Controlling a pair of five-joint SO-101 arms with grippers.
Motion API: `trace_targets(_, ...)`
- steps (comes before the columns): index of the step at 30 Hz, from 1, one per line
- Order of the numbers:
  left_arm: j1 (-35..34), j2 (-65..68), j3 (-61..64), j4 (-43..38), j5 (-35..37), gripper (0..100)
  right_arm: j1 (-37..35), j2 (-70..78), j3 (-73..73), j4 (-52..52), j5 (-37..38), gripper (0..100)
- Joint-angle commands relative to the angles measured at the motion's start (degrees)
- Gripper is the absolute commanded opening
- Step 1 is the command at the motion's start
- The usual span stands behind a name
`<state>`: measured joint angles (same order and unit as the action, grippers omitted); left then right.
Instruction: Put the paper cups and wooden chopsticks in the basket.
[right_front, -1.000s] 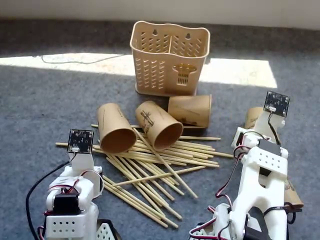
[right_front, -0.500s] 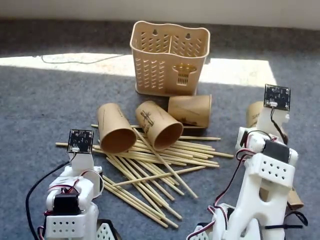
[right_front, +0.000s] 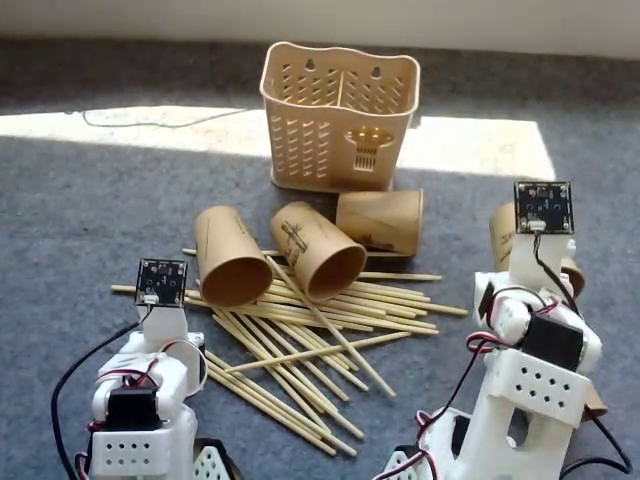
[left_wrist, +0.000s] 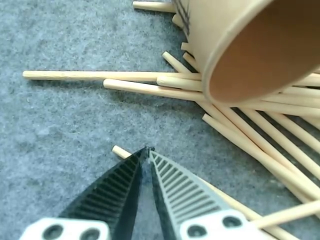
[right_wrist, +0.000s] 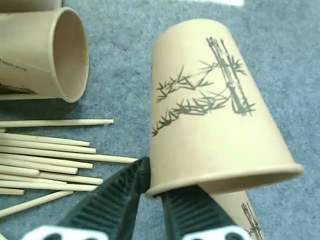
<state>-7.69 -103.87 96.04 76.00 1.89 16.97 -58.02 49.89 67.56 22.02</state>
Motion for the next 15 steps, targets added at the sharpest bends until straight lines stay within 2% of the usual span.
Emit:
trace_targets(1,1.01,-0.66,1.01,0.09,0.26,1,-1.01,-2.24,-2.59,0.48,2.46,0.5)
trace_targets(7,1.01,-0.66,1.01,0.09,0.26,1,-1.27,-5.67,-5.58,0.48,4.84,0.5)
trace_targets(12,1.01,-0.66,1.01,0.09,0.26,1,-1.54,-6.37,-14.02,3.56,5.10,0.5)
trace_targets(15,1.01,-0.66,1.01,0.09,0.26,1,-4.26,-6.29,-19.21,4.62,5.10,0.5)
